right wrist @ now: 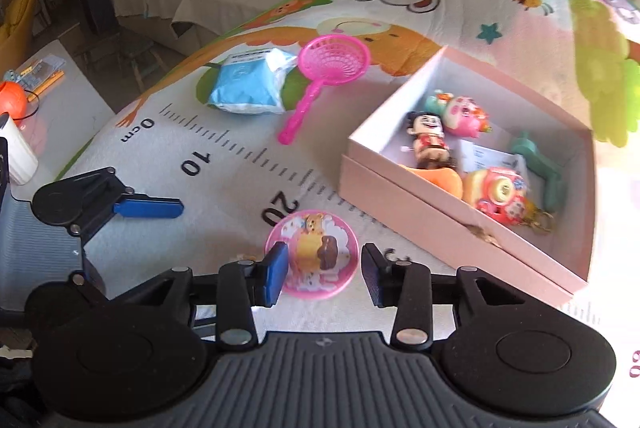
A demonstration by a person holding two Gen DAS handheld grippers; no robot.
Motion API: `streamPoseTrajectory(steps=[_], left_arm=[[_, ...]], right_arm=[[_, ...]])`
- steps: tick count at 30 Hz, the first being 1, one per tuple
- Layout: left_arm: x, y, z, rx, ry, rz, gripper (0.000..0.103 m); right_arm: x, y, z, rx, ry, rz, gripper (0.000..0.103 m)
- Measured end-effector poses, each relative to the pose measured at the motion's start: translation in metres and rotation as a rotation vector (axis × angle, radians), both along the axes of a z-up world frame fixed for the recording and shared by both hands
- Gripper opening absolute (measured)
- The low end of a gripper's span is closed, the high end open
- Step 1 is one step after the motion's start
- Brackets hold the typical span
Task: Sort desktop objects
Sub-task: 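Grasp the pink-and-yellow lidded cup with the right tool, then grasp the white star toy with the left tool while the right tool holds the lidded cup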
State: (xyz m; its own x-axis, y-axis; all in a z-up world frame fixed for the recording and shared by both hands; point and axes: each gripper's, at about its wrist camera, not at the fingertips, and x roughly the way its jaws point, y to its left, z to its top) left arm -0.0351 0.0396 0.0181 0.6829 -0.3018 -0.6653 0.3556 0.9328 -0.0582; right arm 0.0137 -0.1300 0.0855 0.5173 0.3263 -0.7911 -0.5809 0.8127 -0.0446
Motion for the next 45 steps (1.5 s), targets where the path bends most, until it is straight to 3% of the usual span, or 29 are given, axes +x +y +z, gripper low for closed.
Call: streamPoseTrajectory(steps=[8, 17, 22, 28, 32, 41, 43, 45], left_arm=[[0.013, -0.025, 0.001, 0.063, 0.01, 0.061, 0.103], [0.014, -0.007, 0.006, 0.252, -0.097, 0.205, 0.103], [0.012, 0.008, 0.01, 0.155, -0.047, 0.171, 0.103], [0.015, -0.008, 0.006, 0.145, -0.047, 0.115, 0.103], [0.027, -0.018, 0.005, 0.138, -0.047, 0.106, 0.102], [0.04, -0.031, 0.005, 0.085, -0.027, 0.084, 0.07], [0.037, -0.032, 0.006, 0.088, -0.032, 0.074, 0.05], [0.032, -0.033, 0.007, 0.09, -0.032, 0.066, 0.042]], right_arm=[[-0.026, -0.046, -0.008, 0.064, -0.091, -0.096, 0.057], [-0.044, -0.04, -0.021, 0.107, -0.184, -0.077, 0.07], [-0.025, -0.018, -0.029, 0.16, -0.162, -0.051, 0.073], [-0.004, -0.002, -0.043, 0.162, -0.156, -0.041, 0.073], [-0.006, -0.01, -0.045, 0.139, -0.145, -0.043, 0.055], [-0.034, -0.049, -0.037, 0.093, -0.134, -0.11, 0.055], [-0.043, -0.056, -0.037, 0.086, -0.13, -0.115, 0.055], [-0.051, -0.063, -0.036, 0.084, -0.127, -0.121, 0.055]])
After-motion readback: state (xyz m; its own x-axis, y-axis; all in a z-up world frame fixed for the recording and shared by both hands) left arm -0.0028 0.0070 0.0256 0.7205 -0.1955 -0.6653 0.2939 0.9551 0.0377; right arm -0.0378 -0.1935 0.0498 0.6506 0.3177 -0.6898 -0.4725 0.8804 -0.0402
